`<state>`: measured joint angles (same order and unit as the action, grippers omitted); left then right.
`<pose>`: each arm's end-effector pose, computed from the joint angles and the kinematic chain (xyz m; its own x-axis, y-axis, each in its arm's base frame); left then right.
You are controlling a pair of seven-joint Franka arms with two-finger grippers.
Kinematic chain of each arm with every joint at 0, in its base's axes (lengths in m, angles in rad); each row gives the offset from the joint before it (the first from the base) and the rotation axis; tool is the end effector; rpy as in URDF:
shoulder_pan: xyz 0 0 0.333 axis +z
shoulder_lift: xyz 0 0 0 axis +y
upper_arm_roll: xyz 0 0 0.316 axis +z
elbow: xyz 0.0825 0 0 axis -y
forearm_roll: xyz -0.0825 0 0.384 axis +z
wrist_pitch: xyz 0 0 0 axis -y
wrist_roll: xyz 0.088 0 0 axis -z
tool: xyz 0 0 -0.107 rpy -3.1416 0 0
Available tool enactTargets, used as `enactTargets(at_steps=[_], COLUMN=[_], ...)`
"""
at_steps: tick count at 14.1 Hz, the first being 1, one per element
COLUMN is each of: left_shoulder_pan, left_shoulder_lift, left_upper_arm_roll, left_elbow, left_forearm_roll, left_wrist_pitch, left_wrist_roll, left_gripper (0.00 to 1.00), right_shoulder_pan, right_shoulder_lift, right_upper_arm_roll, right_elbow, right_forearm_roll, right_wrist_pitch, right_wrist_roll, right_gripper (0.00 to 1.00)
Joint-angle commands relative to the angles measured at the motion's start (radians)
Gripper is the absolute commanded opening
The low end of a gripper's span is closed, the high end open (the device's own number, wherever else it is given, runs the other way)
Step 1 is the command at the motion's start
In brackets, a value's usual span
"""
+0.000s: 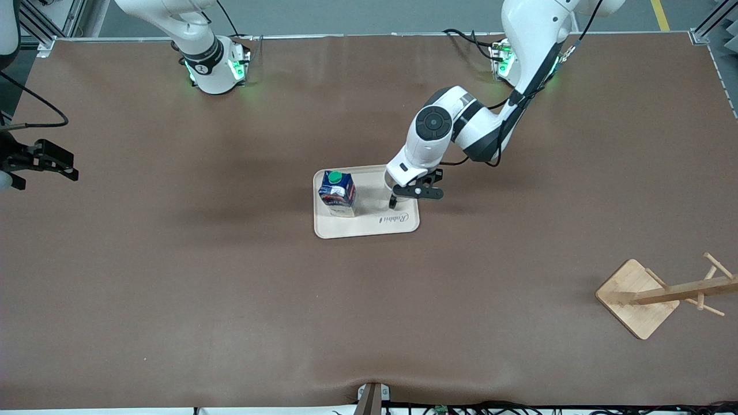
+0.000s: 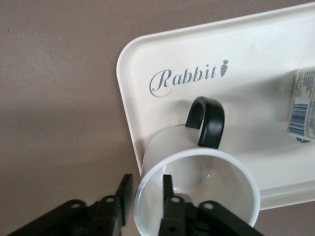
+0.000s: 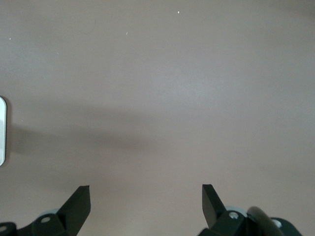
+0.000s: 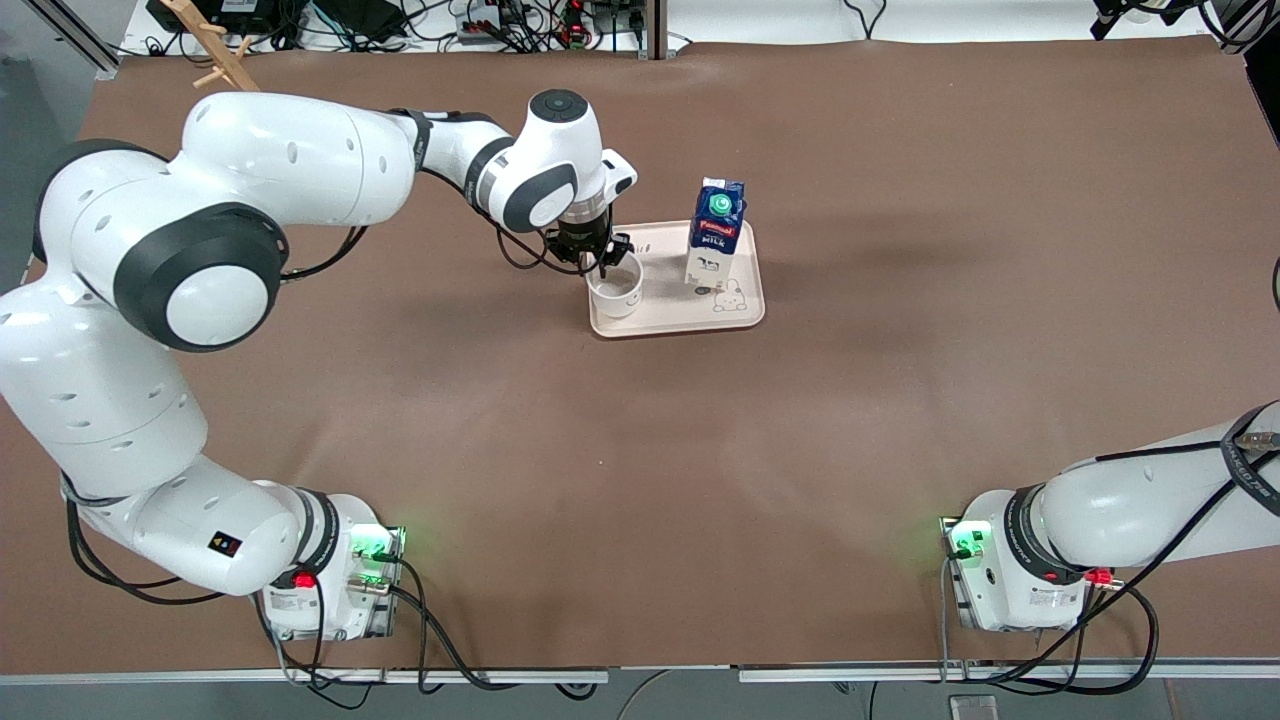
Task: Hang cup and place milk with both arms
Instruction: 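Close the left gripper on the mug rim and lift it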
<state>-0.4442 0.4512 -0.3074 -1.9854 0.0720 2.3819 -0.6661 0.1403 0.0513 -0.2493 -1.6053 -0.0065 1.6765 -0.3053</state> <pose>0.4483 -0.4102 0.2427 0.9907 -0.1130 -0.0759 -0.1096 -0.9928 0.0477 0.5748 -0.0601 0.5893 0.9804 0.1962 0.0147 0.1958 -0.9803 0.0247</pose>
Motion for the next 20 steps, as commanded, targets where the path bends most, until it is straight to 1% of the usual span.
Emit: enactTargets(at_steps=[1,4,5,8,9,11,12,14,16,18,20], left_shoulder_pan=[-0.004,-0.002,0.002,0.03,0.054,0.131,0.163,0.24,0.31,0.416,0.513], left_shoulder_lift=[0.044,0.044,0.031,-0.07,-0.107,-0.181,-0.205,-0.233,-0.267,-0.308,-0.333], left_upper_arm_roll=[0.001,0.001,0.001,0.007,0.005,0.002,0.001,0.001,0.005,0.007,0.004], left_elbow=[0.054,0.104,0.117,0.119,0.126,0.164,0.207,0.311,0.368,0.382,0.384], left_forearm_roll=[0.008,0.006,0.006,0.006,0.006,0.006,0.002,0.0,0.002,0.002,0.002], left_wrist_pitch=[0.005,-0.003,-0.016,-0.096,-0.131,-0.264,-0.346,-0.523,-0.653,-0.691,-0.717], left_wrist_roll=[-0.016,-0.081,-0.082,-0.084,-0.082,-0.041,0.0,0.15,0.293,0.461,0.604], left_gripper=[0.0,0.0,0.0,0.0,0.0,0.0,0.0,0.0,0.0,0.0,0.0], right_shoulder_pan=[-0.01,-0.01,-0.01,-0.01,-0.005,0.001,0.001,0.002,0.016,0.051,0.039], right_shoulder_lift=[0.056,0.064,0.068,0.111,0.12,0.13,0.136,0.162,0.214,0.325,0.346], right_upper_arm_roll=[0.007,0.007,0.007,0.007,0.008,0.01,0.01,0.012,0.015,0.012,0.012], right_elbow=[0.039,0.057,0.056,0.059,0.057,0.064,0.064,0.065,0.068,0.083,0.103], right_forearm_roll=[0.003,0.005,0.005,0.003,0.003,0.005,0.007,0.005,0.002,-0.007,-0.009], right_wrist_pitch=[-0.009,-0.009,-0.008,-0.007,-0.007,-0.009,-0.008,-0.008,-0.006,0.02,0.028], right_wrist_roll=[-0.014,-0.015,-0.017,-0.017,-0.017,-0.015,-0.015,-0.015,-0.02,-0.02,-0.028], right_gripper=[1.0,1.0,1.0,1.0,1.0,1.0,1.0,1.0,1.0,1.0,1.0])
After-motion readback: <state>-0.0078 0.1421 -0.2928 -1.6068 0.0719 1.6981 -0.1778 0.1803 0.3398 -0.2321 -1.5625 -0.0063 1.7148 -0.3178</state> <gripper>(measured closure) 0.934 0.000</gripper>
